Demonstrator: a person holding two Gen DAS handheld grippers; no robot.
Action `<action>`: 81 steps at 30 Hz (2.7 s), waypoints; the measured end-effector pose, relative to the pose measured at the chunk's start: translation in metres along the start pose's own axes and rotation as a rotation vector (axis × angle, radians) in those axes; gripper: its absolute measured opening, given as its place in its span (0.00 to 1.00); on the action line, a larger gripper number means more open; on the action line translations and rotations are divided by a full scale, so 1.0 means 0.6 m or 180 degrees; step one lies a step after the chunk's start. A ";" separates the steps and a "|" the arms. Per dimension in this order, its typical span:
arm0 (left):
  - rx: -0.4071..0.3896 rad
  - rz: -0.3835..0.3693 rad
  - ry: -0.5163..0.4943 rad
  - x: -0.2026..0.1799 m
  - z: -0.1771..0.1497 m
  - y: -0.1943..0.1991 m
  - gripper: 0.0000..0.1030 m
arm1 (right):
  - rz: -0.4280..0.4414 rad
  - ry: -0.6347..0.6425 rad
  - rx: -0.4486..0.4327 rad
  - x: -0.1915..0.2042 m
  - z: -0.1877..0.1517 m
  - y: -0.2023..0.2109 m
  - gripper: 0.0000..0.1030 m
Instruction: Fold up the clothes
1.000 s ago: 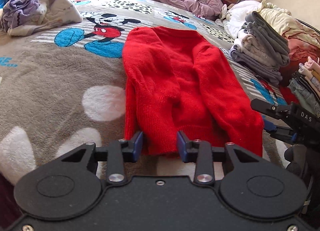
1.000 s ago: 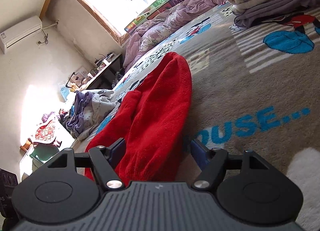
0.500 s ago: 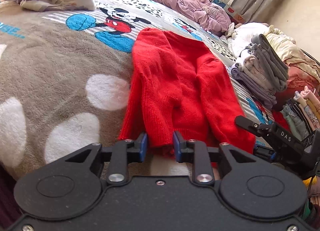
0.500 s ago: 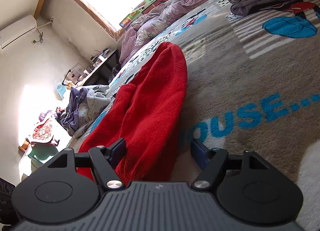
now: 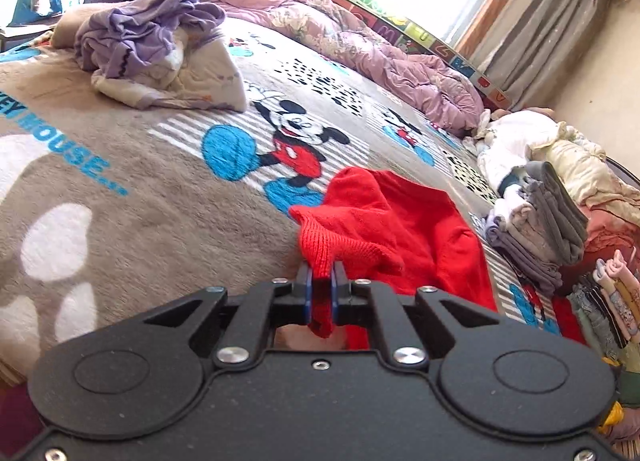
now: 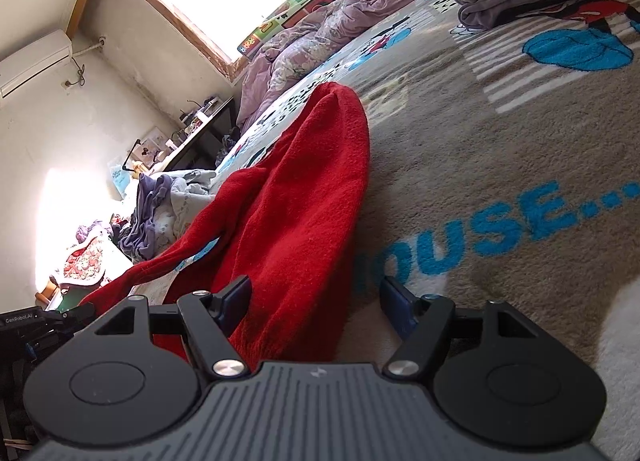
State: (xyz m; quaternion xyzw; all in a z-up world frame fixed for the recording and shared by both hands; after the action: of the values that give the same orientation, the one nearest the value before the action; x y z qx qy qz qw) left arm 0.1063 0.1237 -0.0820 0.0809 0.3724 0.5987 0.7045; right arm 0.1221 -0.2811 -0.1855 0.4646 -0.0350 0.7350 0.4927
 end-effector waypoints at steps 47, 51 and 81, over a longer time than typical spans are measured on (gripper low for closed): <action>0.0052 0.1087 0.0917 0.270 0.142 -0.157 0.06 | -0.0011 0.0397 -0.0008 0.009 -0.001 -0.024 0.72; -0.0189 0.1220 0.0949 0.262 0.113 -0.116 0.20 | -0.0015 0.0398 -0.0024 0.010 -0.001 -0.023 0.71; -0.0002 0.0150 0.0430 0.020 -0.089 -0.124 0.37 | -0.0512 0.0813 -0.0331 0.081 0.006 0.063 0.14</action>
State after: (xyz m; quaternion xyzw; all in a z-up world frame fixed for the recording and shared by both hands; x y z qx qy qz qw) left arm 0.1312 0.0966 -0.1666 0.0487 0.4169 0.6194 0.6635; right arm 0.0918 -0.2687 -0.1331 0.3425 0.0272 0.7434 0.5738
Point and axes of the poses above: each gripper's, at about its wrist camera, not at the fingertips, and y roughly against the way its jaws point, x to its left, z to its top, the point moved 3 cm from there along -y, roughly the way its jaws point, and after that the axes turned 4 degrees about -y, right-handed, at the moved point
